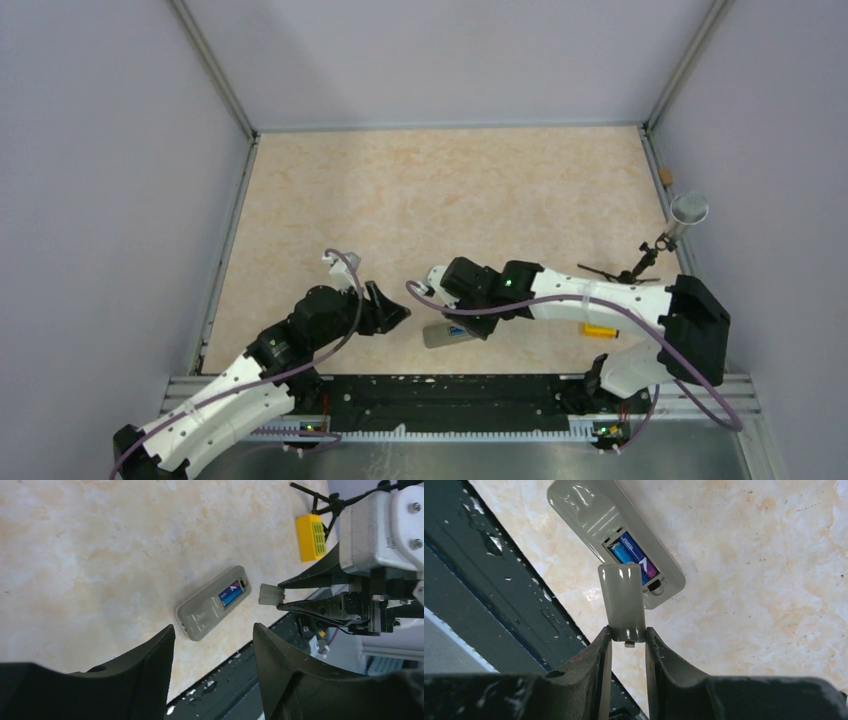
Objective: Load the batteries into the remote control
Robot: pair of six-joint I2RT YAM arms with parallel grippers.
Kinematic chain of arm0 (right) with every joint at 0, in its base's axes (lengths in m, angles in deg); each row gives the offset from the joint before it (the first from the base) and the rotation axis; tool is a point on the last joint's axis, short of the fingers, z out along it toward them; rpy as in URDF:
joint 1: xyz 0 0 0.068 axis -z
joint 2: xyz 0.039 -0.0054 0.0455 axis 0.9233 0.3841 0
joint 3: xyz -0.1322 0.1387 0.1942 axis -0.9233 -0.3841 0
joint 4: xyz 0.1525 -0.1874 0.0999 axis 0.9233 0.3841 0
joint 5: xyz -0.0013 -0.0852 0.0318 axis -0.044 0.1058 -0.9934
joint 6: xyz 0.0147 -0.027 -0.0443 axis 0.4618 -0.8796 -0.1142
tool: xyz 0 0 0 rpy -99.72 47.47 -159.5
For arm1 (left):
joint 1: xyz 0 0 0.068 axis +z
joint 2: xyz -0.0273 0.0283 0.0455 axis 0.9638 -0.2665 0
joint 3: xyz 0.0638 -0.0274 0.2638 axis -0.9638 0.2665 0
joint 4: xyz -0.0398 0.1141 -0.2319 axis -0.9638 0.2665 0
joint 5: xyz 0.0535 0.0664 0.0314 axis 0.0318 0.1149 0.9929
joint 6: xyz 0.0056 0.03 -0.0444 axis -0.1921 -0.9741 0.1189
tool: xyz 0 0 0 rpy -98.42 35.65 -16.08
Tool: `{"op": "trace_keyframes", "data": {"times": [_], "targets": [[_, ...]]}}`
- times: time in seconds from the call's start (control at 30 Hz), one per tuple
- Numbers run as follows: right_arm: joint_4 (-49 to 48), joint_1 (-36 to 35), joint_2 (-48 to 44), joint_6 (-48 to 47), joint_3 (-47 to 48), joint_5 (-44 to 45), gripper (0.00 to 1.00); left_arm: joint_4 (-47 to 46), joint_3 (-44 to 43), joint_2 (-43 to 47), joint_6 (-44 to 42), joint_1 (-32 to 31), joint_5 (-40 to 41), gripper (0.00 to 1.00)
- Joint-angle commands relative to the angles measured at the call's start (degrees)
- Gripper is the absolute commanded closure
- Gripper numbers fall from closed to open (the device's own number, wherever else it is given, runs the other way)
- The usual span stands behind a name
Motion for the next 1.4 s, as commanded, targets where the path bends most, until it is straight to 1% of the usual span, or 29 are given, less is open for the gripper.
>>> {"op": "trace_keyframes", "data": {"times": [0.0, 0.17, 0.3, 0.57, 0.7, 0.8, 0.87, 1.0, 1.13, 1.27, 1.37], "targets": [[-8.99, -0.65, -5.99, -0.73, -2.48, -2.24, 1.00, -8.78, 0.19, -4.02, 3.06, -0.19, -8.73, 0.40], [-13.33, -1.95, -9.61, -2.87, -3.51, -4.86, 1.00, -14.59, 0.10, -10.01, 5.35, -0.16, -16.25, 0.41], [-14.77, -2.72, -10.74, -3.06, -4.10, -5.34, 1.00, -19.35, 0.34, -12.98, 7.29, -0.14, -20.32, 0.41], [-17.67, -4.67, -11.54, -3.32, -4.97, -5.19, 1.00, -21.70, -0.18, -13.93, 9.00, -0.14, -22.72, 0.41], [-19.41, -6.02, -12.16, -3.88, -5.29, -4.46, 1.00, -21.52, -0.04, -13.62, 9.43, -0.14, -23.00, 0.45], [-21.12, -6.96, -12.95, -4.55, -5.94, -3.95, 1.00, -21.73, 0.32, -13.70, 9.83, -0.14, -23.24, 0.50], [-22.05, -7.35, -13.68, -5.10, -6.46, -3.77, 1.00, -21.86, 0.57, -13.80, 9.99, -0.14, -23.31, 0.55], [-22.99, -7.83, -14.97, -5.86, -7.26, -3.03, 1.00, -23.14, 1.41, -13.74, 10.64, -0.14, -23.87, 0.73], [-24.99, -8.16, -16.81, -6.41, -8.84, -2.68, 1.00, -24.59, 2.09, -13.75, 11.35, -0.14, -24.55, 0.83], [-28.91, -8.76, -20.04, -8.01, -12.03, -2.68, 0.99, -27.67, 3.10, -13.85, 12.80, -0.14, -26.07, 0.99], [-32.33, -9.24, -23.45, -10.21, -15.19, -4.22, 0.95, -29.90, 3.79, -13.88, 13.91, -0.19, -27.17, 1.00]]}}
